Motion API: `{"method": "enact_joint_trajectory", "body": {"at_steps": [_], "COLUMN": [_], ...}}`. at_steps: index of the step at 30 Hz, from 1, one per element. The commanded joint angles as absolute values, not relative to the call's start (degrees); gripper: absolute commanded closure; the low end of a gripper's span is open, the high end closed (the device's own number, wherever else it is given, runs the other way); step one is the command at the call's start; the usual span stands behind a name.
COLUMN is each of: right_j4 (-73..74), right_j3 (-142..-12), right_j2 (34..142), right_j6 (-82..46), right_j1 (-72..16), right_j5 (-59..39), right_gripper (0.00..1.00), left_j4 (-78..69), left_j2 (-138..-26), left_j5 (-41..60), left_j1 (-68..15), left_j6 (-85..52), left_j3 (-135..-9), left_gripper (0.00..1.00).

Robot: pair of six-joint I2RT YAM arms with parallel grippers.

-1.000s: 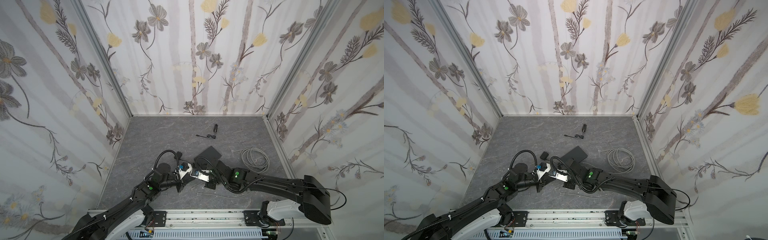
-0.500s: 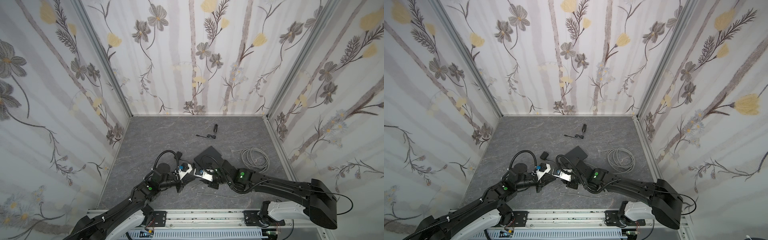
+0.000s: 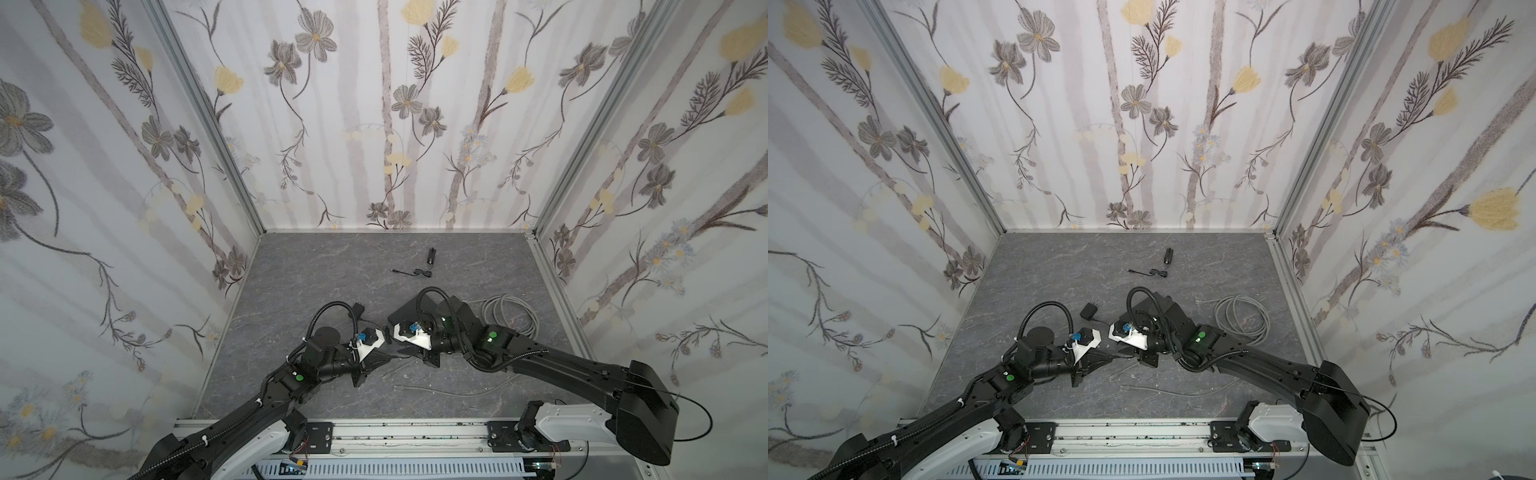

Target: Insert the plug into the switch port

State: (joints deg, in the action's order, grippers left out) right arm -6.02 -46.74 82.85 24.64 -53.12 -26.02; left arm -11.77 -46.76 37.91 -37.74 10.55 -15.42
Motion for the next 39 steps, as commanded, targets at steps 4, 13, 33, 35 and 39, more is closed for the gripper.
{"method": "enact_joint_trajectory", "body": {"at_steps": [4,13,33,35,39], "right_j4": [-9.71,-12.1,-9.58,-7.1,-1.26], "right_j3": [-50.86,-50.11,-48.98,-47.95,-44.35], "right_j2": [88.16,87.51,90.95,89.88,86.21], "right_j6": [26.96,27.24,24.04,23.17,21.32], "right_j1": [-55.92,-56.17,-57.22,-56.98,-55.35], "right_j5": [-22.32,-19.19,-21.21,-22.94,-25.35], "right_gripper": [0.8,0.74,0.73,0.73,0.72], "left_j4": [-12.06,-11.8,-12.11,-12.26,-12.48], "left_j2": [-46.74,-47.48,-46.96,-46.46,-45.89], "left_j5": [38.89,38.67,38.05,37.97,37.92], "left_j1": [-37.73,-37.77,-37.75,-37.71,-37.75], "left_j6": [11.49,11.52,11.25,11.09,11.07], "left_j3": [-15.71,-16.02,-15.75,-15.51,-15.21], "left_gripper": [1.0,1.0,1.0,1.0,1.0]}}
